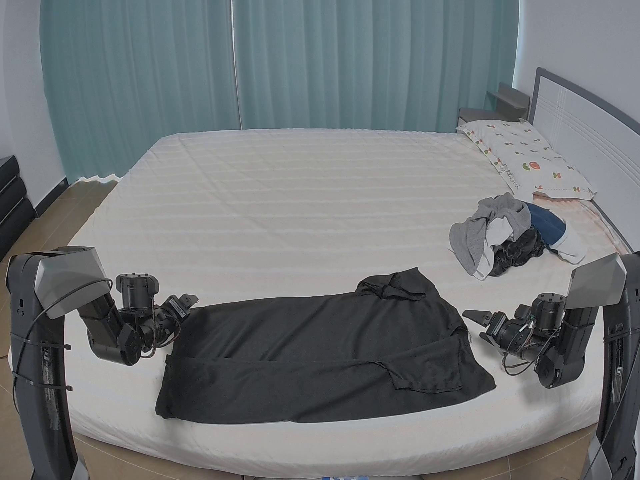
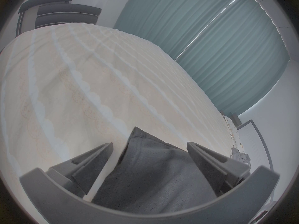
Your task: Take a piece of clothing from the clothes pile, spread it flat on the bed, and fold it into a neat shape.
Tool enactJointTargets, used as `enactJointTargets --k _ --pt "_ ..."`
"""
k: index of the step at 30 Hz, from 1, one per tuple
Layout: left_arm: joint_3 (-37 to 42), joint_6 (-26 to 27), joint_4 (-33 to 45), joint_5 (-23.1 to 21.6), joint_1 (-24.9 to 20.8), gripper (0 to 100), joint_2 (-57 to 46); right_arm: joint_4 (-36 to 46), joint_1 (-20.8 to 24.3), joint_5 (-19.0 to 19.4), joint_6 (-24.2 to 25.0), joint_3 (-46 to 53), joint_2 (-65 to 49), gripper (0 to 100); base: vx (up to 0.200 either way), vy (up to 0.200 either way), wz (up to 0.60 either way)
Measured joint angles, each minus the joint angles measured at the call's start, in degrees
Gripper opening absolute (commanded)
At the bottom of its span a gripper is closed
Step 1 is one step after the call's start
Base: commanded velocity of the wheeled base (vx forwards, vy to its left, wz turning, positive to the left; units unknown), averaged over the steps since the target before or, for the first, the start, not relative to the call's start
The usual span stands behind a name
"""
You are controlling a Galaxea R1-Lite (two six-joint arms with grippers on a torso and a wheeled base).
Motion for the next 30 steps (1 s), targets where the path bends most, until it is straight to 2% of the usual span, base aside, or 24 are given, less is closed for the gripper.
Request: enactJointTargets --k 13,20,30 --pt "0.3 -0.46 -0.79 1.58 2.04 0 0.0 0.0 -0.05 0.0 0.0 0.02 0.07 100 0.0 0.0 0.0" --pt "0.52 -4.46 -0.79 1.45 3.08 0 -0.89 0.01 -0.06 -0.01 0.0 0.06 0.09 100 0.0 0.0 0.0" --pt "-0.96 -5.01 -2.61 1.38 4.29 0 -1.22 -0.02 -0.09 0.0 0.0 0.09 0.09 100 0.0 0.0 0.0"
